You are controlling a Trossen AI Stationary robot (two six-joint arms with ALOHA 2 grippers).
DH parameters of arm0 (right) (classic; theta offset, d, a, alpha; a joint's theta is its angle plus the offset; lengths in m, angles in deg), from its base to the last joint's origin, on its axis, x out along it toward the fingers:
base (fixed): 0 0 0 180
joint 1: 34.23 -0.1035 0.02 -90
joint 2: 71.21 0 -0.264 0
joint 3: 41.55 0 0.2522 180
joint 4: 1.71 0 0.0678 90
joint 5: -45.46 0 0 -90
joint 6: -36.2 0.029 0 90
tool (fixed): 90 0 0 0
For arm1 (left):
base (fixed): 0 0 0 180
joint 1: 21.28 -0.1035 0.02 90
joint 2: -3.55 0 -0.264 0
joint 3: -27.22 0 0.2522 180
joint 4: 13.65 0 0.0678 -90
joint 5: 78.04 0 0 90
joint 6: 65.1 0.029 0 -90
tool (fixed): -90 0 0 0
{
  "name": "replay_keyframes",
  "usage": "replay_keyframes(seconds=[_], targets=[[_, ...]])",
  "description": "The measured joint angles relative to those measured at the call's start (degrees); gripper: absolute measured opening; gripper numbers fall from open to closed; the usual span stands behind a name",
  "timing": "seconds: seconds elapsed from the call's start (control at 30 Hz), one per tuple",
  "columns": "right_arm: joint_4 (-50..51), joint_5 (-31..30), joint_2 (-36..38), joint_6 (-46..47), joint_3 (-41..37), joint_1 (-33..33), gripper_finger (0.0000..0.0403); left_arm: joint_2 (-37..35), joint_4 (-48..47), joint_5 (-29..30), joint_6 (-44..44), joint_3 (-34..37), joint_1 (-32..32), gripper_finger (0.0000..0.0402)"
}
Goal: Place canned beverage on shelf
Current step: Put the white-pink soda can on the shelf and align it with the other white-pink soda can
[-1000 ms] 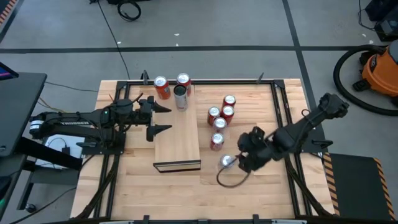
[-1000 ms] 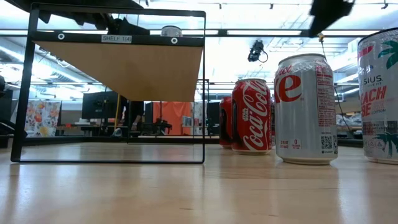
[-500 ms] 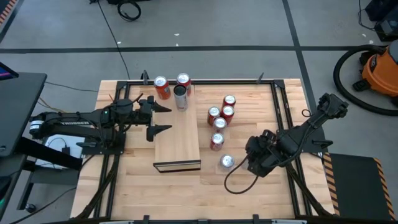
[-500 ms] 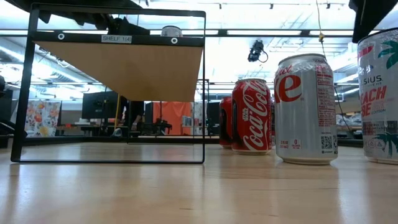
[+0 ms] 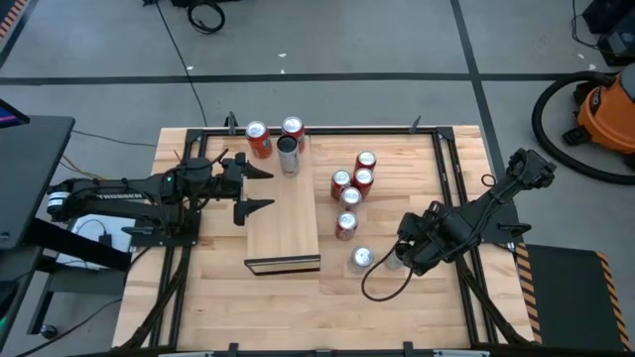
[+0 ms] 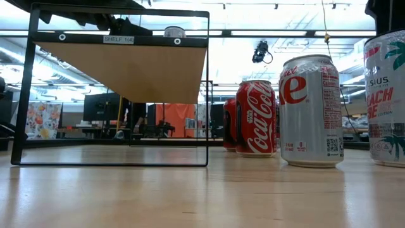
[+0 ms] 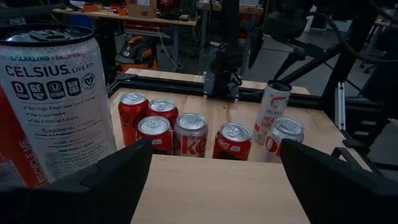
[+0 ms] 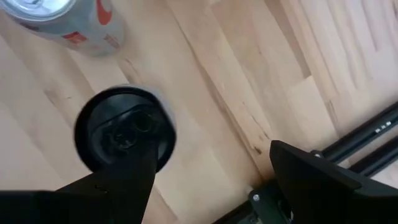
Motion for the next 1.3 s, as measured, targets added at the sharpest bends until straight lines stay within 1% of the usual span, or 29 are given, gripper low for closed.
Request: replay_keyframes(seconds=[0.27,0.43,0.53,0.67,0.77,0.97,1.2,1.3], targets=[[0.5,0.4,0.0,1.8,0.0,0.0,0.0320,0.0,0.0,0.0,0.1,0.0,0.0,0.0366],[0.3,4.5,0.0,4.3,0.0,0.0,0.0320,0.0,-0.8,0.0,0.2,0.0,0.0,0.0366],[-0.2,5.8,0.0,5.2,0.0,0.0,0.0320,0.0,-0.8,0.0,0.2,0.0,0.0,0.0366],[-1.0,7.7,0.0,5.2,0.0,0.0,0.0320,0.0,-0.8,0.0,0.2,0.0,0.0,0.0366],[-0.9,10.2,0.0,4.6,0.0,-0.2,0.0320,0.0,-0.8,0.0,0.2,0.0,0.0,0.0366],[-0.2,12.4,0.0,4.1,0.0,-0.5,0.0318,0.0,-0.8,0.0,0.2,0.0,0.0,0.0366],[-0.6,13.0,0.0,3.5,0.0,-0.5,0.0301,0.0,-0.8,0.0,0.2,0.0,0.0,0.0366],[-0.6,11.9,0.0,2.8,0.0,-0.5,0.0294,0.0,-0.8,0.0,0.2,0.0,0.0,0.0366]])
